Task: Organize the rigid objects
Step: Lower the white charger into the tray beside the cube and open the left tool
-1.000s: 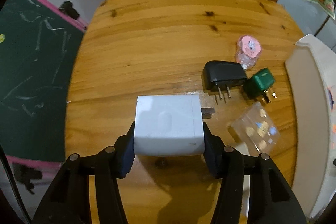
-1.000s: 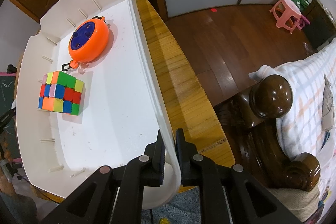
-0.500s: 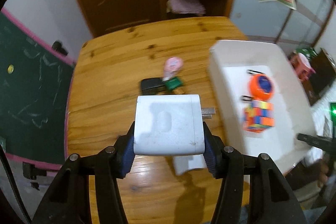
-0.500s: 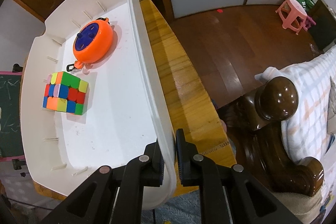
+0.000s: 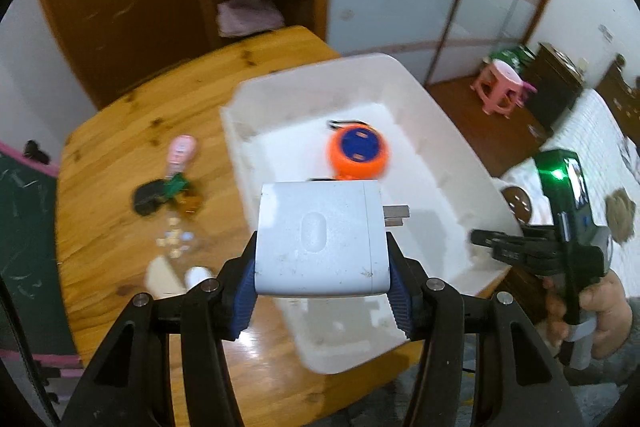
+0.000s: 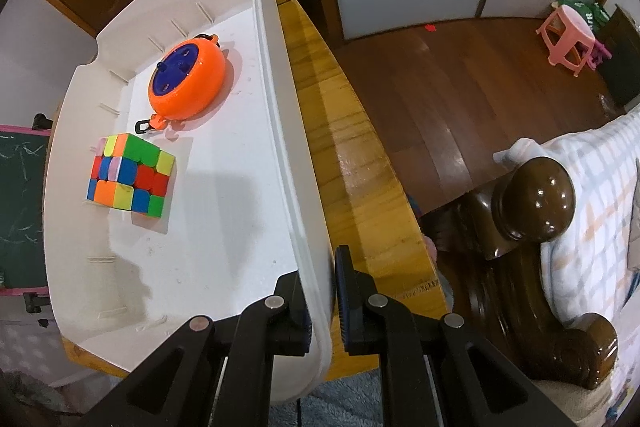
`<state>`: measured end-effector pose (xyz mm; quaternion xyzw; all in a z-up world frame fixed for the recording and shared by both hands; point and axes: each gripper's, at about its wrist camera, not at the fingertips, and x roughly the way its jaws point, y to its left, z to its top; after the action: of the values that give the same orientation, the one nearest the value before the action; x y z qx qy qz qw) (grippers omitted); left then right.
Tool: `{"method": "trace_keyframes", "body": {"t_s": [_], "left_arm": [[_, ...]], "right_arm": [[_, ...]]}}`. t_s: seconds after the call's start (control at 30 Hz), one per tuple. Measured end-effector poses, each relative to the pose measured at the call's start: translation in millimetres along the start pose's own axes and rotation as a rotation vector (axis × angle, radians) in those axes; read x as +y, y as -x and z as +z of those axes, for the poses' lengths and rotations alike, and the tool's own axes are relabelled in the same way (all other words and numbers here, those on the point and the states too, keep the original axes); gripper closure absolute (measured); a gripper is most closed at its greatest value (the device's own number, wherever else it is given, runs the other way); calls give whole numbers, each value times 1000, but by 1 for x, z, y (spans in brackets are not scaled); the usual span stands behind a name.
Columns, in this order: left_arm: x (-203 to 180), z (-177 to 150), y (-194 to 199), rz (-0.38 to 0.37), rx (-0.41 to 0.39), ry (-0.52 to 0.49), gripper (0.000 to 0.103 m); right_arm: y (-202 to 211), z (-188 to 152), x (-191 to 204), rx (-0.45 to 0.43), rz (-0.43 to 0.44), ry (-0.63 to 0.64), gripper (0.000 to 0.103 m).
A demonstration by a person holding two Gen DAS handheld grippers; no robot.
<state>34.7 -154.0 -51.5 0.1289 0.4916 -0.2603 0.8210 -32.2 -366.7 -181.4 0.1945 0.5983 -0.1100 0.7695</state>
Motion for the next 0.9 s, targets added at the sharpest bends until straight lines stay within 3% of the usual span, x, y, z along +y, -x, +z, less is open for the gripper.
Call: {"method": "trace_keyframes", "body": {"t_s": [0.27, 0.6, 0.7, 0.8, 0.9], "left_arm": [[-44, 0, -44, -67, 122, -57, 44], [-71, 10, -98, -30, 185, -110, 45], [-84, 13, -104, 17, 157, -157, 44], [-86, 16, -114, -19, 188, -147, 44], [-90, 16, -124, -2, 202, -160, 44]], "right_arm": [[-1, 1, -7, -3, 45, -25, 92], [-2, 0, -13, -12, 74, -44, 91], [-2, 0, -13, -15, 77, -48, 90], [-3, -1, -15, -22, 90, -55, 89], [-3, -1, -16, -28, 99, -62, 89]]}}
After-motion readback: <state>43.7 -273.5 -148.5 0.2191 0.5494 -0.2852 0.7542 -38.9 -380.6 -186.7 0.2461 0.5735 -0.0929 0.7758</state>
